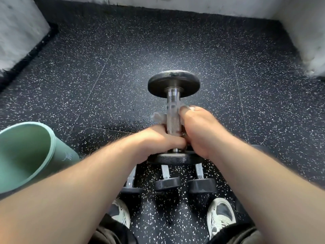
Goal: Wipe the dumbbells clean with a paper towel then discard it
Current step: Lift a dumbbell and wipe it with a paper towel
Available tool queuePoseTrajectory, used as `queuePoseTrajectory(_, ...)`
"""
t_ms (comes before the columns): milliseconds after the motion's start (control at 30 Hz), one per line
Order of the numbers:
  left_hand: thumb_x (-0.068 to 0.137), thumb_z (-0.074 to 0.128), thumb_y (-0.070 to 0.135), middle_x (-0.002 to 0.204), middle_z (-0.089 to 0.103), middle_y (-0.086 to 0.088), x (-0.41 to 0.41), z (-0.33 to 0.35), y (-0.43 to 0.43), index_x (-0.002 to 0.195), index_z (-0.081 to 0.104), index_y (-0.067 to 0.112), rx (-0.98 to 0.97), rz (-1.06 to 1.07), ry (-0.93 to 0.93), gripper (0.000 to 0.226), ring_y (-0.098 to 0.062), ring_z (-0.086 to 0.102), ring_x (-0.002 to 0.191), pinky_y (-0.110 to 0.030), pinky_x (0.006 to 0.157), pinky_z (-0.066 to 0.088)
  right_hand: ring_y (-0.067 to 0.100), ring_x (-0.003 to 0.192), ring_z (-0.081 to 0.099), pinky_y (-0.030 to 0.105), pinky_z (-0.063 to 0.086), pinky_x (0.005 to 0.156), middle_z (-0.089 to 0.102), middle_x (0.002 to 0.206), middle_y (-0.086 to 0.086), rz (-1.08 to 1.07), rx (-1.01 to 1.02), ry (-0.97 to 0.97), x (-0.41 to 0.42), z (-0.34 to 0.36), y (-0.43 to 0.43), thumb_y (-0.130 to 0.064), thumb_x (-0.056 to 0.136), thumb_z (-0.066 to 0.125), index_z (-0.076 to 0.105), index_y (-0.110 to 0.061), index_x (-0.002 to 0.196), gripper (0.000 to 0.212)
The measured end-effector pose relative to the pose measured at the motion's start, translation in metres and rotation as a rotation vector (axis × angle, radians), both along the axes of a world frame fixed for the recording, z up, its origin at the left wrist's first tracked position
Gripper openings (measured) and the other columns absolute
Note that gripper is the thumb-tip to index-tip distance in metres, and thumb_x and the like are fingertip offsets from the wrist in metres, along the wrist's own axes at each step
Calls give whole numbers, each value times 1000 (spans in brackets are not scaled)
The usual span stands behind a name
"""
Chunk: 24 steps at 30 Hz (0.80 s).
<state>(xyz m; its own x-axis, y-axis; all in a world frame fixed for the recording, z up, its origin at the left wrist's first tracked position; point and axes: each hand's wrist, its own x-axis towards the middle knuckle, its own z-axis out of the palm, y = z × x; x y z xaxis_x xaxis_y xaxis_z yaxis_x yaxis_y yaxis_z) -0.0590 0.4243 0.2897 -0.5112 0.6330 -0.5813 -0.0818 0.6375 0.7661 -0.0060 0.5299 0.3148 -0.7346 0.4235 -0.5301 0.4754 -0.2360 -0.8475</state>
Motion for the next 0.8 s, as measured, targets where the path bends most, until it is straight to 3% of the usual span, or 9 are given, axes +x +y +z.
queuePoseTrajectory(100, 77, 76, 29, 87, 78, -1, 1, -4, -8, 92, 73, 20, 14, 50, -61, 18, -20, 74, 82, -38, 78, 62, 27, 87, 61, 47, 55, 80, 62, 92, 11, 206, 337, -87, -7, -2, -8, -23, 99, 42, 54, -11, 88, 20)
queuePoseTrajectory(167, 82, 75, 30, 88, 76, 4, 2, -8, -16, 93, 70, 25, 17, 66, -83, 13, -12, 72, 80, -26, 66, 58, 31, 98, 62, 40, 51, 83, 65, 101, 13, 322, 488, -158, -9, -3, -17, -21, 102, 41, 60, -10, 97, 23)
queuePoseTrajectory(233, 77, 77, 39, 93, 75, 3, 3, -14, -25, 96, 69, 26, -3, 114, -145, 24, -12, 71, 83, -26, 67, 59, 32, 107, 60, 29, 43, 79, 65, 119, 14, 485, 633, -252, -13, -1, -26, -22, 104, 41, 63, -9, 115, 28)
queuePoseTrajectory(300, 80, 76, 36, 89, 73, 3, -1, -20, -33, 92, 70, 24, -46, 181, -168, 18, -13, 70, 80, -26, 65, 57, 29, 97, 55, 26, 36, 74, 63, 124, 14, 592, 752, -307, -19, 3, -31, -25, 105, 41, 61, -10, 121, 30)
queuePoseTrajectory(433, 80, 72, 25, 88, 73, 0, -17, -30, -54, 95, 74, 18, -196, 197, -71, 16, -12, 67, 72, -19, 55, 51, 27, 92, 59, 28, 47, 70, 67, 113, 9, 603, 769, -295, -31, -1, -39, -28, 102, 42, 62, -13, 113, 27)
queuePoseTrajectory(533, 65, 74, 28, 89, 76, -8, -26, -32, -66, 97, 73, 14, -252, 207, -54, 35, -25, 74, 81, -37, 76, 62, 33, 94, 69, 42, 57, 85, 73, 101, 12, 505, 681, -236, -40, -12, -49, -23, 94, 44, 62, -15, 101, 21)
queuePoseTrajectory(600, 54, 73, 35, 92, 77, -12, -32, -32, -70, 100, 72, 11, -240, 235, -81, 52, -32, 74, 85, -49, 84, 60, 31, 92, 65, 36, 52, 78, 68, 100, 9, 456, 710, -244, -47, -12, -48, -18, 93, 48, 62, -16, 103, 17)
queuePoseTrajectory(633, 53, 74, 38, 91, 76, -12, -35, -35, -72, 100, 71, 9, -243, 258, -112, 55, -31, 74, 81, -46, 84, 61, 31, 90, 60, 33, 46, 72, 64, 99, 8, 422, 730, -242, -49, -9, -46, -15, 93, 49, 61, -17, 104, 17)
queuePoseTrajectory(800, 84, 76, 28, 74, 65, -6, -55, -52, -88, 91, 64, 9, -284, 409, -198, 23, -18, 59, 55, -19, 47, 46, 29, 89, 57, 32, 37, 64, 64, 101, 8, 489, 802, -272, -59, -13, -41, -20, 99, 43, 60, -17, 107, 19)
